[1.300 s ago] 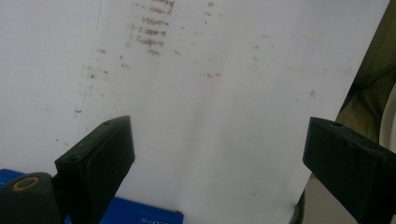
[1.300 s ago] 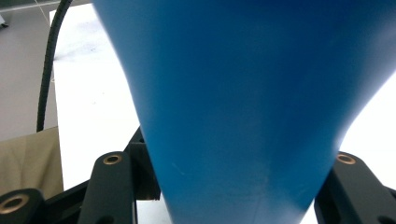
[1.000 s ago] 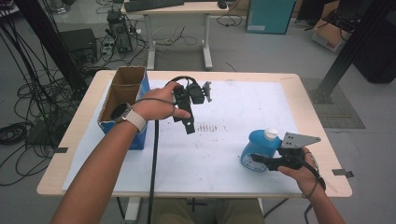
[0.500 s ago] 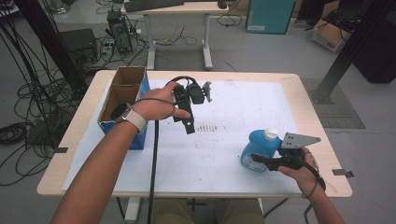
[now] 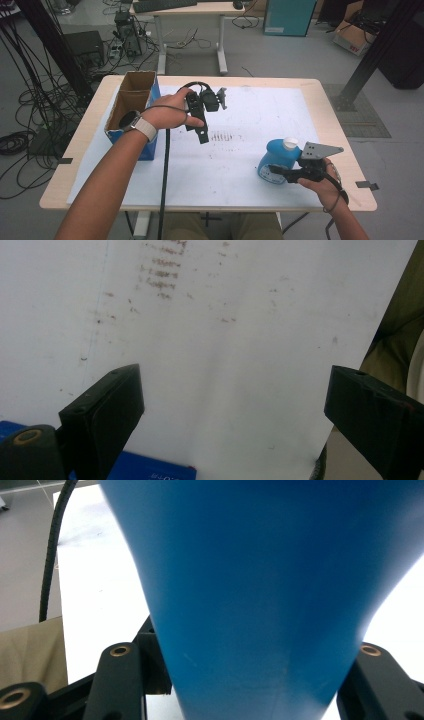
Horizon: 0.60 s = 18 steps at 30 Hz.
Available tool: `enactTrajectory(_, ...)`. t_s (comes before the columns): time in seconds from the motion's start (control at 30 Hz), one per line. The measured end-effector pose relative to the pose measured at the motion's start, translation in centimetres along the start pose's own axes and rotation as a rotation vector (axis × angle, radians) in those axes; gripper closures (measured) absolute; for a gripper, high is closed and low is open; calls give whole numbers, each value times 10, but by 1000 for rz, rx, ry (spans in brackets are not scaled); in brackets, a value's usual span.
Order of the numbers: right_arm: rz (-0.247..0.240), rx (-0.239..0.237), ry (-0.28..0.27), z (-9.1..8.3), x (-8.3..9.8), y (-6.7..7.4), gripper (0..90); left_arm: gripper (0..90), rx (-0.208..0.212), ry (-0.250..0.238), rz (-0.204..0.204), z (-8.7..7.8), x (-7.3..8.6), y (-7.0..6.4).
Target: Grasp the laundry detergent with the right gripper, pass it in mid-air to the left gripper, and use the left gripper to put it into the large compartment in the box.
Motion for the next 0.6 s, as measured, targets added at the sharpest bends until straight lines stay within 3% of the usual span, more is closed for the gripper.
enactTrajectory(0.6, 1, 0, -2, 0, 0, 0, 437, 93, -1, -1, 1, 0, 0, 0)
Point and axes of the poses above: each handheld gripper's, and its own axes: z roughly forward along the jaws, x roughly out of its underside, y roughly to its left, the point moved 5 cm from there along z, roughly forward along the jaws, and after that the axes turned 9 degrees about z, right-handed, at the moved point
